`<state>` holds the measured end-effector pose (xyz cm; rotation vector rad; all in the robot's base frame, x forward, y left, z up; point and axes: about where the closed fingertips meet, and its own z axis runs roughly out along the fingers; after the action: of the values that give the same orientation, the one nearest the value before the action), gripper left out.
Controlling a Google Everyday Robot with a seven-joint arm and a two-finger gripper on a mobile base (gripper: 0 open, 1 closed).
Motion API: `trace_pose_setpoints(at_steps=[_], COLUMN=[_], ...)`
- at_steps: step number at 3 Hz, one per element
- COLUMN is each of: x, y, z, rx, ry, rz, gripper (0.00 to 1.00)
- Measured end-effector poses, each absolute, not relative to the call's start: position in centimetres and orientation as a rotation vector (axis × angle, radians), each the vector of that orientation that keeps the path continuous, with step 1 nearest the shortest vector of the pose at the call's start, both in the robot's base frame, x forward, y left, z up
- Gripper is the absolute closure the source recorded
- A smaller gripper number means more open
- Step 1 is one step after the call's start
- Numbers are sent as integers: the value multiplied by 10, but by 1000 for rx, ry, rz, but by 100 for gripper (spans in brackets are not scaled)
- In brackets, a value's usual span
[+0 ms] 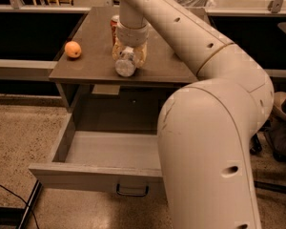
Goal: Place blue plastic bottle into top drawer
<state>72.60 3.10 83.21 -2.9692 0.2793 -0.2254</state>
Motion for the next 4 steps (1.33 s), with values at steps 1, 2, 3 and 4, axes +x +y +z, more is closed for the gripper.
trace_pose_setpoints(at_steps=[1,2,3,4], x=[708,668,611,593], y=[24,-10,-42,-64], z=[853,895,899,876], rx=[-2878,-2777,-2722,-2751], ry=[330,457,549,597], rz=[-222,-294,-259,-209], gripper=[89,100,100,100])
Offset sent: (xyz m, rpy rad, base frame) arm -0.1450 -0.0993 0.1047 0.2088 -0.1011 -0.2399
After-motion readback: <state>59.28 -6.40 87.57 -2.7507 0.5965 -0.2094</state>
